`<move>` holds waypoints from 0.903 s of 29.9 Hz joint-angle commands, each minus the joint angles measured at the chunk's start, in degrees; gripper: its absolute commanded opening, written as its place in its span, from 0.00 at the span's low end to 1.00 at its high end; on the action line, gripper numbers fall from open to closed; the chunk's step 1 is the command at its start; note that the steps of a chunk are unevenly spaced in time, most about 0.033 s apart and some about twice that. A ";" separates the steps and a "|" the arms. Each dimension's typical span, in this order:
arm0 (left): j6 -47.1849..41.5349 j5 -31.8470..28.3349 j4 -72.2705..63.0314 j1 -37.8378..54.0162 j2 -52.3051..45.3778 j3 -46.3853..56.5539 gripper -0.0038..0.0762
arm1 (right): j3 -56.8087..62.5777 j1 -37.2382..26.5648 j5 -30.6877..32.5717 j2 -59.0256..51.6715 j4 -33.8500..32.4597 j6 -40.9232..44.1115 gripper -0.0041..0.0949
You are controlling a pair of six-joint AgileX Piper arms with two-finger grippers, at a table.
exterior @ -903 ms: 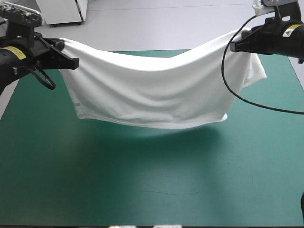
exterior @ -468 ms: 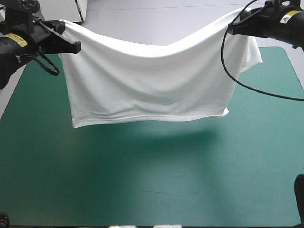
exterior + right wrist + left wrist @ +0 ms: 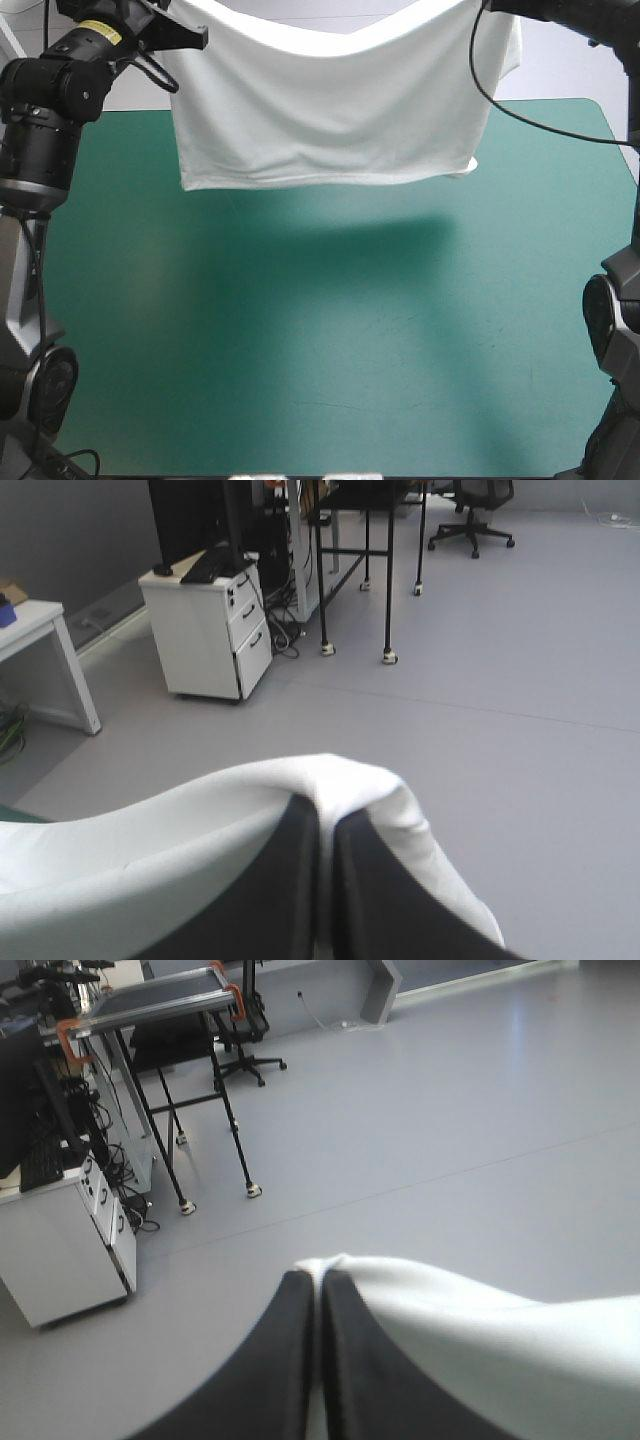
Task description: Fold the cloth
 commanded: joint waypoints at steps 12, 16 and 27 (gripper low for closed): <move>-2.36 11.19 -1.35 0.65 5.68 -2.56 0.04 | 0.67 -4.12 11.36 4.62 5.91 -1.17 0.03; -2.50 14.93 -3.50 0.65 3.02 3.97 0.04 | 9.77 -4.12 12.31 1.68 6.65 -2.66 0.03; -2.50 19.49 -2.67 0.65 -11.31 25.80 0.04 | 41.79 -4.00 11.08 -14.49 7.11 -6.75 0.03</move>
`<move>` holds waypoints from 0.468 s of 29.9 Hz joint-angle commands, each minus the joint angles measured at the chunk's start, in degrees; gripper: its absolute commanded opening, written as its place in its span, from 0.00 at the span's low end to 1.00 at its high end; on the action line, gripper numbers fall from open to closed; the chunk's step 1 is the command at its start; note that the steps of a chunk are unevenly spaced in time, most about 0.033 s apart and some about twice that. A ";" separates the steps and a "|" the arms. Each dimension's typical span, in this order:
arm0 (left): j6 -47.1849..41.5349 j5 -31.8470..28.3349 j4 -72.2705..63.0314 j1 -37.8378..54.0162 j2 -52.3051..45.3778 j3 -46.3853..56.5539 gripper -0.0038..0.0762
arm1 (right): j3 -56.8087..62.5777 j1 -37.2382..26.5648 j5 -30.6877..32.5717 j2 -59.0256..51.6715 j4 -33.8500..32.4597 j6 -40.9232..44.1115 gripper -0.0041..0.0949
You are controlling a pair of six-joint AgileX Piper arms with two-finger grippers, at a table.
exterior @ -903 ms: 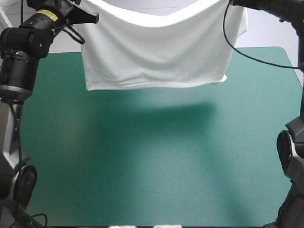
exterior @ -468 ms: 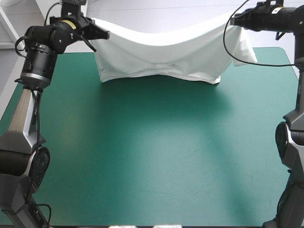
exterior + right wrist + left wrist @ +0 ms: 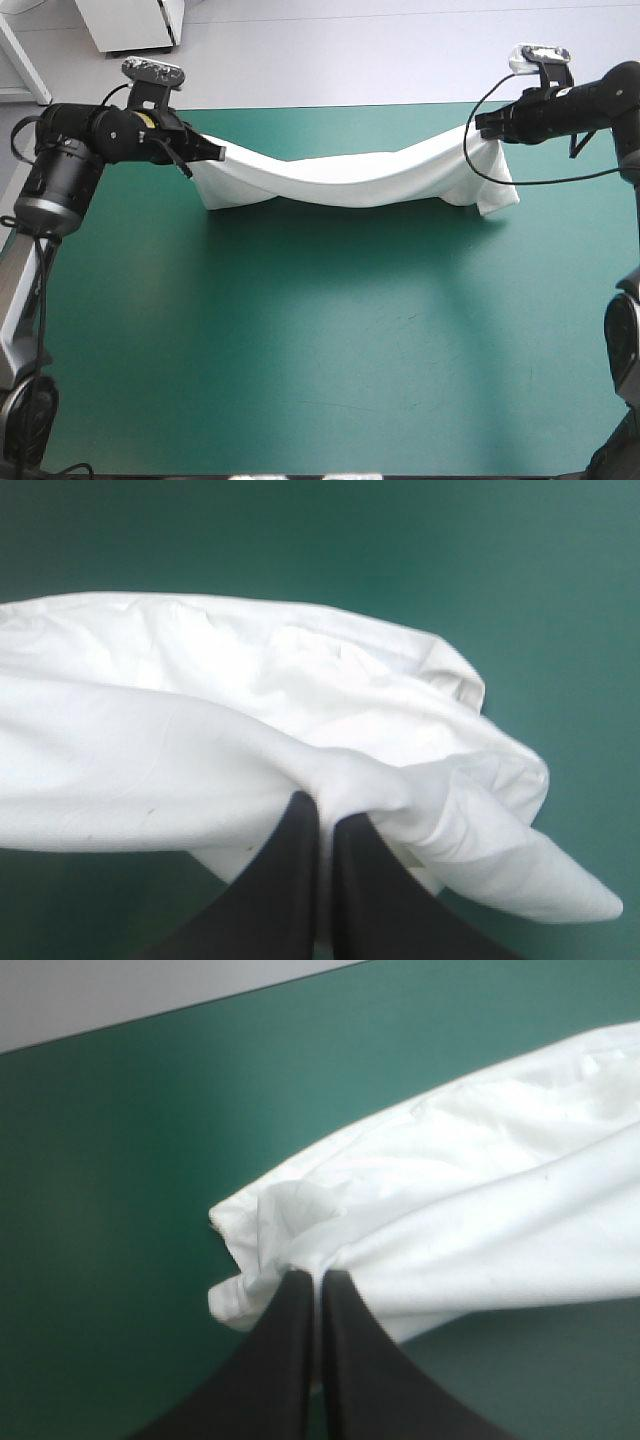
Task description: Fold the cloth
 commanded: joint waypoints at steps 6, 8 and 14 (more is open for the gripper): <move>-0.59 -2.03 -0.44 -0.04 -11.40 15.90 0.04 | 20.07 1.04 -3.67 -16.74 0.53 -1.57 0.03; -0.59 -1.12 -0.89 -0.04 -12.43 19.19 0.04 | 24.53 2.86 -3.96 -19.43 -2.51 -1.33 0.03; -0.20 1.62 -2.60 -0.04 -15.07 25.21 0.04 | 37.37 10.51 -4.05 -24.15 -9.03 0.93 0.03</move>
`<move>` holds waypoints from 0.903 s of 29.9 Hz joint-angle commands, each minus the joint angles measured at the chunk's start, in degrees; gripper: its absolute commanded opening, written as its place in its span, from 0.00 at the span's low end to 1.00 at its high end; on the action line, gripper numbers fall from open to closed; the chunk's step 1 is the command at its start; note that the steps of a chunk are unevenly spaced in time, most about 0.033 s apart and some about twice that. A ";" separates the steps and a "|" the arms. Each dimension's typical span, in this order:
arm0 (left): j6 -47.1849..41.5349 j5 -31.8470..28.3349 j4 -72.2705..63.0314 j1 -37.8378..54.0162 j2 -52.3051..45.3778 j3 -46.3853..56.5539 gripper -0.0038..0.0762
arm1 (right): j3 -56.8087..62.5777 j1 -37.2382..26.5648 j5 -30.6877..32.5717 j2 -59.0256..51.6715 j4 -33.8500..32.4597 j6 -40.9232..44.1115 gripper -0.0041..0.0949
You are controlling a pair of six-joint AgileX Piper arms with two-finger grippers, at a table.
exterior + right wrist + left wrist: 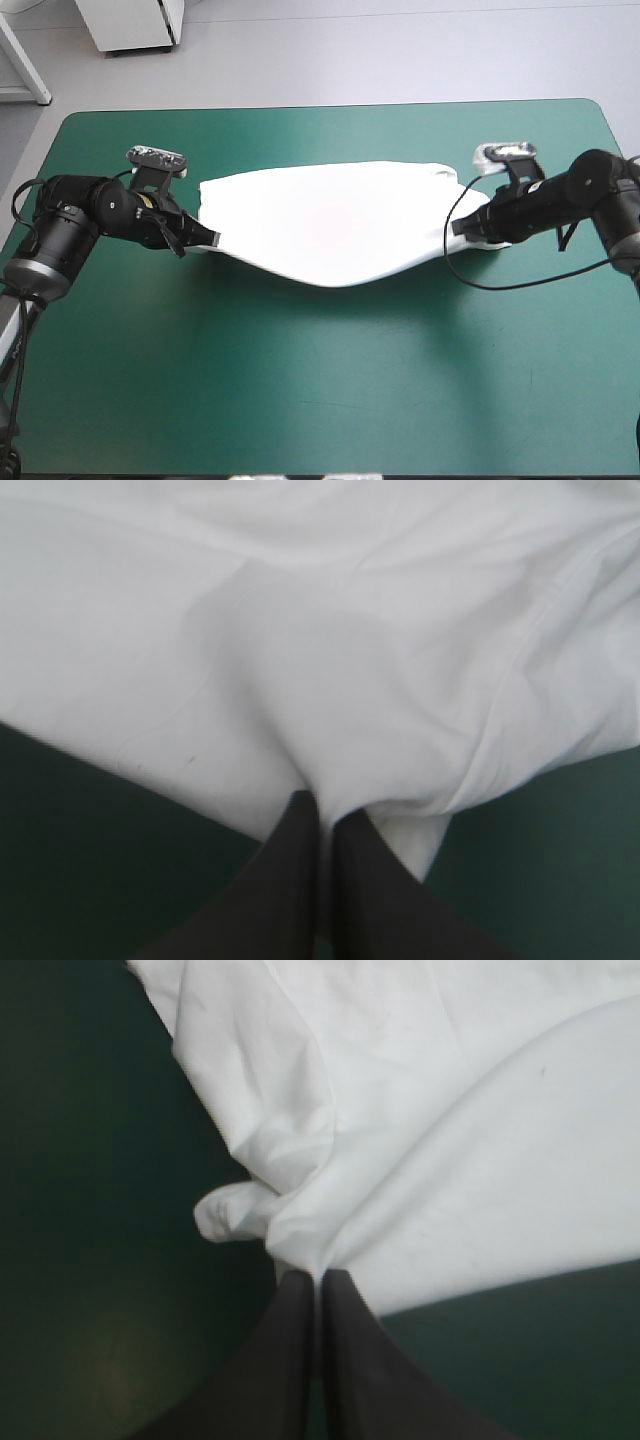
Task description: Fold the cloth
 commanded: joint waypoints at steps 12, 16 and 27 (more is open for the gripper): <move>0.82 1.00 -0.56 -0.04 -8.20 13.59 0.04 | 11.72 5.31 -0.96 -3.81 -11.34 4.62 0.03; 1.06 0.77 -0.14 -0.04 -8.33 16.02 0.04 | 12.39 5.31 -1.16 -3.60 -12.25 4.62 0.03; 1.30 3.71 1.39 -0.04 -8.43 16.74 0.13 | 12.44 5.31 0.72 -3.71 -12.56 4.88 0.24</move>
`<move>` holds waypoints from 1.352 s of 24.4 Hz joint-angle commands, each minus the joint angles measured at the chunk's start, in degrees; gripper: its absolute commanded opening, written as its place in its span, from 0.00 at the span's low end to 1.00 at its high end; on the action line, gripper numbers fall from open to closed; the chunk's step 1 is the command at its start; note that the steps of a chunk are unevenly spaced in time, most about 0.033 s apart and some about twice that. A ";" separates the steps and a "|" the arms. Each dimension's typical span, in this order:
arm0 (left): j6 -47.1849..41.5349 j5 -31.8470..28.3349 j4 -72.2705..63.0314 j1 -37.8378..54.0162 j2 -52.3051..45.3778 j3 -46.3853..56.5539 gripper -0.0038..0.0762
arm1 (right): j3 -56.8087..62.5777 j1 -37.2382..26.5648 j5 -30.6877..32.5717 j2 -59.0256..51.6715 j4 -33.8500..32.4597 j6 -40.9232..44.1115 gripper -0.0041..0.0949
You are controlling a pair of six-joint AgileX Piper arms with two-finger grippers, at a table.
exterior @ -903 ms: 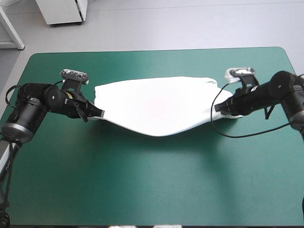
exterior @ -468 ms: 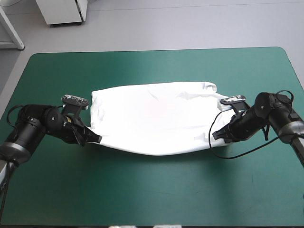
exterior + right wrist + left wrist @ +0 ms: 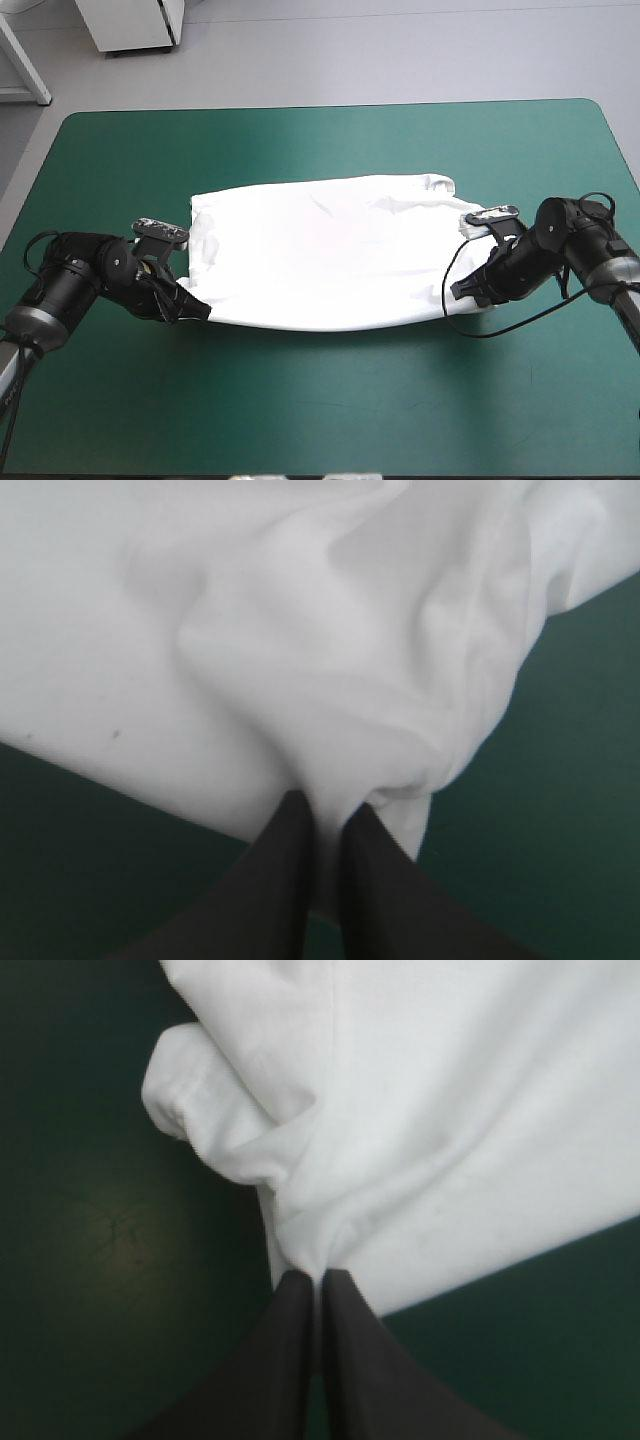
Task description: Fold the cloth
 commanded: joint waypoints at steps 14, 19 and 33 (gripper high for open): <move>-0.39 0.72 5.92 -0.04 -11.13 -9.31 0.40 | -12.96 0.08 0.98 -5.90 -11.85 9.24 0.41; -0.39 -4.26 6.64 -0.04 -8.06 -15.25 0.41 | -19.50 -0.36 -0.32 0.20 -14.82 11.56 0.52; -0.39 -5.04 6.00 -0.04 -7.50 -19.29 0.44 | -23.33 -5.76 -5.58 15.47 -14.81 11.81 0.52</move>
